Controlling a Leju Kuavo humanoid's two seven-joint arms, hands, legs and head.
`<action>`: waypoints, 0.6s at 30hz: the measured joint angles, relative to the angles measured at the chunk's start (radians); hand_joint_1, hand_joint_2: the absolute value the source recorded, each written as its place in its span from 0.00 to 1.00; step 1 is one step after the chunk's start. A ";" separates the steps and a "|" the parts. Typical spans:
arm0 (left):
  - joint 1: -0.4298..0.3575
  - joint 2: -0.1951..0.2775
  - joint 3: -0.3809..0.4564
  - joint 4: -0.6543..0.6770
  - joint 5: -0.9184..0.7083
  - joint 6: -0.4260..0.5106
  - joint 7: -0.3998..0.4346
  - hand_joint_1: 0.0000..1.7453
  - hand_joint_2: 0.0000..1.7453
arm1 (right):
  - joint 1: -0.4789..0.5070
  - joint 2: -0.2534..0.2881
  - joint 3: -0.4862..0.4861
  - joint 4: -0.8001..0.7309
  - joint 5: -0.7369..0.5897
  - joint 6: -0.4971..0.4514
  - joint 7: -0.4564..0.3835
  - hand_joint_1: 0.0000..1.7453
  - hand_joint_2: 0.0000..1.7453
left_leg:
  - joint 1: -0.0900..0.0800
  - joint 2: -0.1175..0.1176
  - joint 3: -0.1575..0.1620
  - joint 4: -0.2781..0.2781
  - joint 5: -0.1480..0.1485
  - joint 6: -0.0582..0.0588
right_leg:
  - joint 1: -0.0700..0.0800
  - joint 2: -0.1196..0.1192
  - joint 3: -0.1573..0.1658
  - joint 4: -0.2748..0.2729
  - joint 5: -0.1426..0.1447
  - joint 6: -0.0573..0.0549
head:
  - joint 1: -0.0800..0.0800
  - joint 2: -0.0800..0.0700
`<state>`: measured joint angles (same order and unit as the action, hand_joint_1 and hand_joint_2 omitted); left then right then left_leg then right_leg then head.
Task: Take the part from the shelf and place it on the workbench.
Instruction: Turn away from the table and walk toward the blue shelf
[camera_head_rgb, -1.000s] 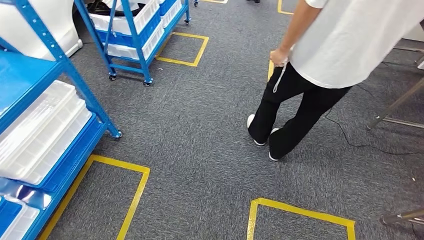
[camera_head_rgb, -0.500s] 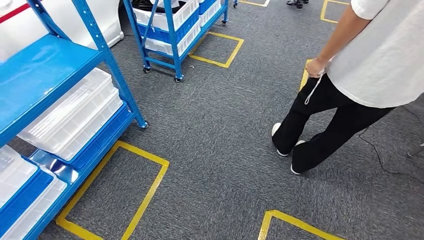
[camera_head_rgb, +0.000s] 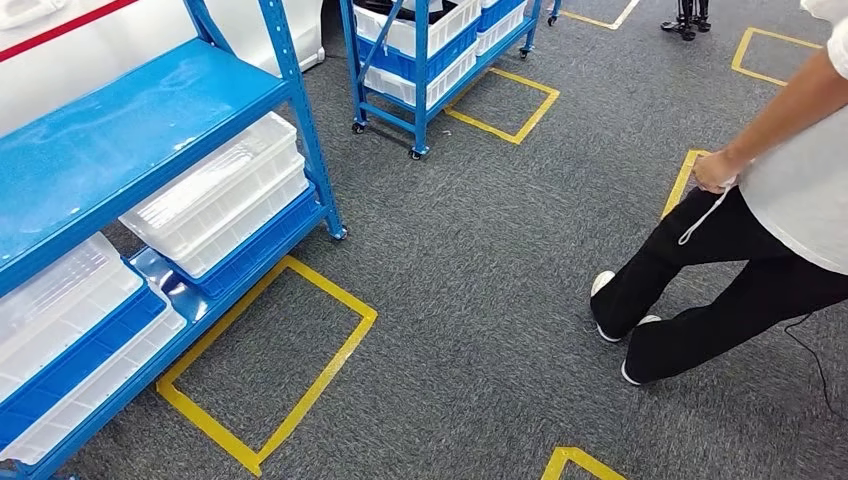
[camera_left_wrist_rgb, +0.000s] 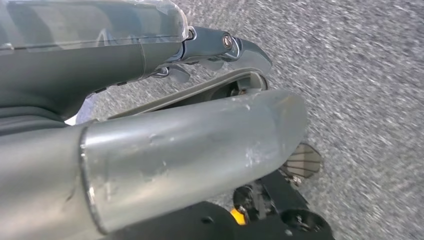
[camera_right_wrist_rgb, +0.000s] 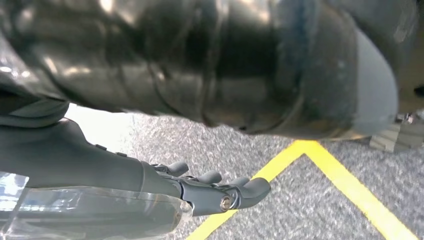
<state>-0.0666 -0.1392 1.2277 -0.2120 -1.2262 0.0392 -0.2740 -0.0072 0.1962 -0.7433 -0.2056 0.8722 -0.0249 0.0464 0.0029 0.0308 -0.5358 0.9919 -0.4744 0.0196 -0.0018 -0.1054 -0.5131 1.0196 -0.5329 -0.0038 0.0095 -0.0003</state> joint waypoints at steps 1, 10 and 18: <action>0.000 0.000 0.000 0.000 0.000 0.000 0.000 0.00 0.00 | 0.000 0.000 0.000 0.000 0.000 0.000 0.002 0.00 0.00 | 0.003 -0.009 0.003 -0.005 0.004 0.006 | -0.002 0.024 -0.009 0.026 -0.020 0.004 | 0.000 0.000; -0.003 -0.001 0.000 0.000 -0.003 0.002 0.002 0.00 0.00 | 0.005 0.000 -0.011 0.000 0.004 0.001 0.006 0.00 0.00 | 0.006 -0.119 -0.006 0.013 0.003 0.003 | -0.015 0.155 -0.042 0.056 0.010 0.006 | 0.001 0.000; -0.002 0.000 0.000 0.000 -0.007 0.006 0.006 0.00 0.00 | 0.004 0.001 -0.013 0.000 0.013 0.001 0.005 0.00 0.00 | 0.007 -0.062 -0.081 0.146 -0.075 -0.039 | -0.009 0.103 -0.026 0.000 0.030 -0.037 | 0.000 0.000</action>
<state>-0.0684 -0.1393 1.2276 -0.2120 -1.2337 0.0448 -0.2681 -0.0030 0.1974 -0.7563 -0.2052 0.8855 -0.0237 0.0514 0.0103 -0.0310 -0.6171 1.1375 -0.5492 -0.0198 -0.0110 -0.0023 -0.5393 1.0198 -0.5030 -0.0412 0.0096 -0.0004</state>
